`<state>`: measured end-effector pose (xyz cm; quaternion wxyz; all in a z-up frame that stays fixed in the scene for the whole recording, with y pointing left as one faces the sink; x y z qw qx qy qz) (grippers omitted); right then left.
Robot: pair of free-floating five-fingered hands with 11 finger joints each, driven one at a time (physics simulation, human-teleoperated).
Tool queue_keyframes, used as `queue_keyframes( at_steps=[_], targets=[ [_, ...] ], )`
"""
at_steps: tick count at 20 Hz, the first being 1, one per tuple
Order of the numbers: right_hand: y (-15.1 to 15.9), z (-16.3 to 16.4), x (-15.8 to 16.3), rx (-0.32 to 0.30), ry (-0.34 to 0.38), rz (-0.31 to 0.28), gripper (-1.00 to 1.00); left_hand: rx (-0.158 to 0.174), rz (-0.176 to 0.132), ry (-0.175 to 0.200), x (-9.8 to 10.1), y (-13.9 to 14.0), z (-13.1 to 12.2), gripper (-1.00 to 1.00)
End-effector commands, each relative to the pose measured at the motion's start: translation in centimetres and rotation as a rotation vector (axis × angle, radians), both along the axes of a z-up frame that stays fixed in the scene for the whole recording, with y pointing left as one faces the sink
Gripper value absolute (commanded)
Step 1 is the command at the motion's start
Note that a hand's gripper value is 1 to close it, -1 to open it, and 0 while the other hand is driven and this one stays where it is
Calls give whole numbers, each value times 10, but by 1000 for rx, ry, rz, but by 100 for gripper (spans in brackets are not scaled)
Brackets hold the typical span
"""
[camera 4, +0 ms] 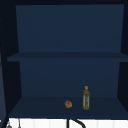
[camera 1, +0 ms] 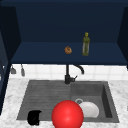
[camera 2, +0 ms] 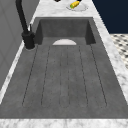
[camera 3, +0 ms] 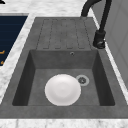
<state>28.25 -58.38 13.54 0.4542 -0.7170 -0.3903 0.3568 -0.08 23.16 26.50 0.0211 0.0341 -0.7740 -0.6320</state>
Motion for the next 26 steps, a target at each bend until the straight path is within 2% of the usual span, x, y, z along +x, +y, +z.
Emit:
queue_keyframes(
  at_steps=[1,8,17,24,26],
  targets=[
    [2,-7,-21,-10,-30,-8,100,0,0,0,0,0,0,0],
    [12,-21,-51,-22,-32,4,100,0,0,0,0,0,0,0],
    [0,-61,-41,-45,-47,9,100,0,0,0,0,0,0,0],
    [-23,-97,-19,-29,-52,19,100,0,0,0,0,0,0,0],
    [-30,-98,-12,0,-33,25,100,0,0,0,0,0,0,0]
  ],
)
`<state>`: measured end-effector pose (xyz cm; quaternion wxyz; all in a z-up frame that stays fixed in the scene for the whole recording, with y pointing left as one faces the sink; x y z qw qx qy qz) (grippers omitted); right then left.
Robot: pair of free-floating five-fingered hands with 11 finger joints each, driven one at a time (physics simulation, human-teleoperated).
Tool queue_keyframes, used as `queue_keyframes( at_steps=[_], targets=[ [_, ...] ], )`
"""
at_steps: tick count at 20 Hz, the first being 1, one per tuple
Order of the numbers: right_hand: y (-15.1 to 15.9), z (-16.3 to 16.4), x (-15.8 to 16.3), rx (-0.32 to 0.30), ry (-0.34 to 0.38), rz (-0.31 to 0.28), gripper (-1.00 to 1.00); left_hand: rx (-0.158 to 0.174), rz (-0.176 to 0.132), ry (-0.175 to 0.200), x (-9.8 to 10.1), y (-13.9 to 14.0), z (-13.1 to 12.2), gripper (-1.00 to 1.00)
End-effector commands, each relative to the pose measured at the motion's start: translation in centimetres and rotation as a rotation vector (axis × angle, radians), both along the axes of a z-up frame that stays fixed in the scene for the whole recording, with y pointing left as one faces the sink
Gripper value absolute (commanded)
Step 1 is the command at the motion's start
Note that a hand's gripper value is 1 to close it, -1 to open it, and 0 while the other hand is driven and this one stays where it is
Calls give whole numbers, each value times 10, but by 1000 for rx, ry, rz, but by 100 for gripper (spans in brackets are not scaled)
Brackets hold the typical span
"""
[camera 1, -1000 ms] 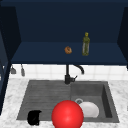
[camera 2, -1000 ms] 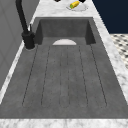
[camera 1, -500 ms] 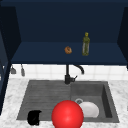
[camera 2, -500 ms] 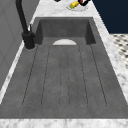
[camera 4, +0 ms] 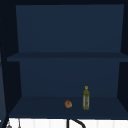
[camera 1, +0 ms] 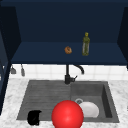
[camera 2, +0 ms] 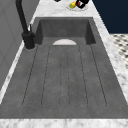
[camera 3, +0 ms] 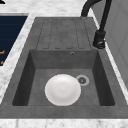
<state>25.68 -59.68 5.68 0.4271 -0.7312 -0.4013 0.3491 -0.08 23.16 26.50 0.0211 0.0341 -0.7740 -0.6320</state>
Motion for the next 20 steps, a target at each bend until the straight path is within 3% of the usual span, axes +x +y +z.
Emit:
queue_keyframes(
  at_steps=[1,4,6,7,10,12,14,17,20],
  targets=[
    [-20,-21,17,31,1,13,100,0,0,0,0,0,0,0],
    [-31,-33,31,-23,-102,42,100,0,0,0,0,0,0,0],
    [-34,-36,32,-94,-188,57,100,0,0,0,0,0,0,0],
    [-32,-34,24,-128,-248,65,-100,0,0,0,0,0,0,0],
    [-22,-23,2,-154,-363,100,-100,0,0,0,0,0,0,0],
    [-15,-20,-4,-152,-389,111,-100,0,0,0,0,0,0,0],
    [-14,-15,-1,-151,-384,114,-100,0,0,0,0,0,0,0],
    [-15,0,8,-129,-311,130,-100,0,0,0,0,0,0,0],
    [-17,19,13,-157,-297,147,-100,0,0,0,0,0,0,0]
  ],
)
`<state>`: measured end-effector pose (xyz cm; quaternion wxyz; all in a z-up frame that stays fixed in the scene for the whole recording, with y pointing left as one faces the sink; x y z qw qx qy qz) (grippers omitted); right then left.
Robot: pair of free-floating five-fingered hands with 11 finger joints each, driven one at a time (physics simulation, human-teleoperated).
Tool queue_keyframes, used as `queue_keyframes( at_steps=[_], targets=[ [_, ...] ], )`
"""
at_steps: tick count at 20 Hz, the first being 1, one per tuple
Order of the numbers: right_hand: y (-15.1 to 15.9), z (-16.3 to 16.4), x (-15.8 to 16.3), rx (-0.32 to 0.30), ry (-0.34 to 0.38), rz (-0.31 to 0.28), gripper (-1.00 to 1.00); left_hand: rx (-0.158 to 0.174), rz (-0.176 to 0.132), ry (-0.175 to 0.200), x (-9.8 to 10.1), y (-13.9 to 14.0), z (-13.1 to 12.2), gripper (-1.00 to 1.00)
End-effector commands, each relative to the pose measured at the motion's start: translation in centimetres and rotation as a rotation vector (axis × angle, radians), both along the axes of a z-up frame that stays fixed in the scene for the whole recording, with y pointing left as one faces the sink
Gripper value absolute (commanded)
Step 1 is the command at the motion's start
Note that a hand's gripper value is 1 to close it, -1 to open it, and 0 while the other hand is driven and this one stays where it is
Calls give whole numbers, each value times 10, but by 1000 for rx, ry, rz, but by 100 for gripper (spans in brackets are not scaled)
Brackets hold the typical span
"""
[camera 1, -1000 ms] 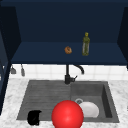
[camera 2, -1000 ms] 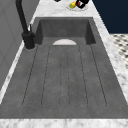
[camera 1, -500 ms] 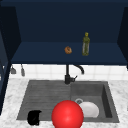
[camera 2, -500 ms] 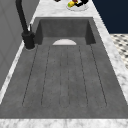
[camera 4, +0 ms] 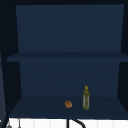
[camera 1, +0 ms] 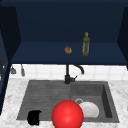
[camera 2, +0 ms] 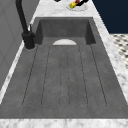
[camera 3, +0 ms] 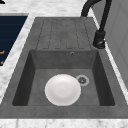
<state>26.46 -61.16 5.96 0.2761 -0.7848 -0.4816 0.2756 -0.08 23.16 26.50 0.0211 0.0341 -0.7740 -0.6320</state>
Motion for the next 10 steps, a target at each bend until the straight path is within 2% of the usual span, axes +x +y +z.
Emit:
queue_keyframes(
  at_steps=[1,5,9,10],
  targets=[
    [-3,22,7,-27,50,32,-100,0,0,0,0,0,0,0],
    [-2,39,23,-52,91,50,-100,0,0,0,0,0,0,0],
    [0,45,36,-89,69,64,-100,0,0,0,0,0,0,0],
    [1,44,40,-79,70,57,-100,0,0,0,0,0,0,0]
  ],
)
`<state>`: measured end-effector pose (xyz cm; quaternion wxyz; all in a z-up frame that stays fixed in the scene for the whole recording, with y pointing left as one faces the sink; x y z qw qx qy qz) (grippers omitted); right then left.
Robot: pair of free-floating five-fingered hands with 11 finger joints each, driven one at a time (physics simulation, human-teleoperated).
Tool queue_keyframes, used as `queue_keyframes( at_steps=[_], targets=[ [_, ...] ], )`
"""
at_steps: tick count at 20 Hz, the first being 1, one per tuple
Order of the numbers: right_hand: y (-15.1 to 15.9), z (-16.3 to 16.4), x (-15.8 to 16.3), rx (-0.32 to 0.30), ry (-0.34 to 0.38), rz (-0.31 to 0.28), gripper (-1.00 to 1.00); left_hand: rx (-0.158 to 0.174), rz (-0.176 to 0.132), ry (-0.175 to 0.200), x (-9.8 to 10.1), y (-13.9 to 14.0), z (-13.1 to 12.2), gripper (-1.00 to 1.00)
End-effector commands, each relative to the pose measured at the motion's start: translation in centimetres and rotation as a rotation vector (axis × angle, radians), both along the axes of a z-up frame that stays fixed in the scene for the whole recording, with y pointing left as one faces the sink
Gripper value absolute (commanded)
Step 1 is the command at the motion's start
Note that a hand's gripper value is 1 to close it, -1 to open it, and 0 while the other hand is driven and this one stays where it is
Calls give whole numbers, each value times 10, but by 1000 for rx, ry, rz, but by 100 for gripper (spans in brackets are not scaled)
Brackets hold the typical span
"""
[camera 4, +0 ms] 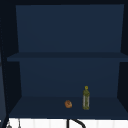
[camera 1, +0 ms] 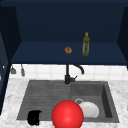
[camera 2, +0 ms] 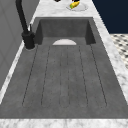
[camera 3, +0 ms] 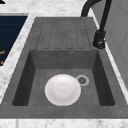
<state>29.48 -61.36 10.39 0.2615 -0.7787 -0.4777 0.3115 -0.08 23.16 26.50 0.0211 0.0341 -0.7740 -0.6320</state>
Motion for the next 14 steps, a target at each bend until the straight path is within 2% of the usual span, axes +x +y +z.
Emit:
queue_keyframes(
  at_steps=[1,3,5,6,14],
  targets=[
    [5,0,9,0,18,18,-100,0,0,0,0,0,0,0],
    [9,2,12,0,19,10,-100,0,0,0,0,0,0,0],
    [10,2,7,25,65,-1,-100,0,0,0,0,0,0,0],
    [15,2,9,29,133,-21,-100,0,0,0,0,0,0,0],
    [25,-1,5,69,293,-157,-100,0,0,0,0,0,0,0]
  ],
)
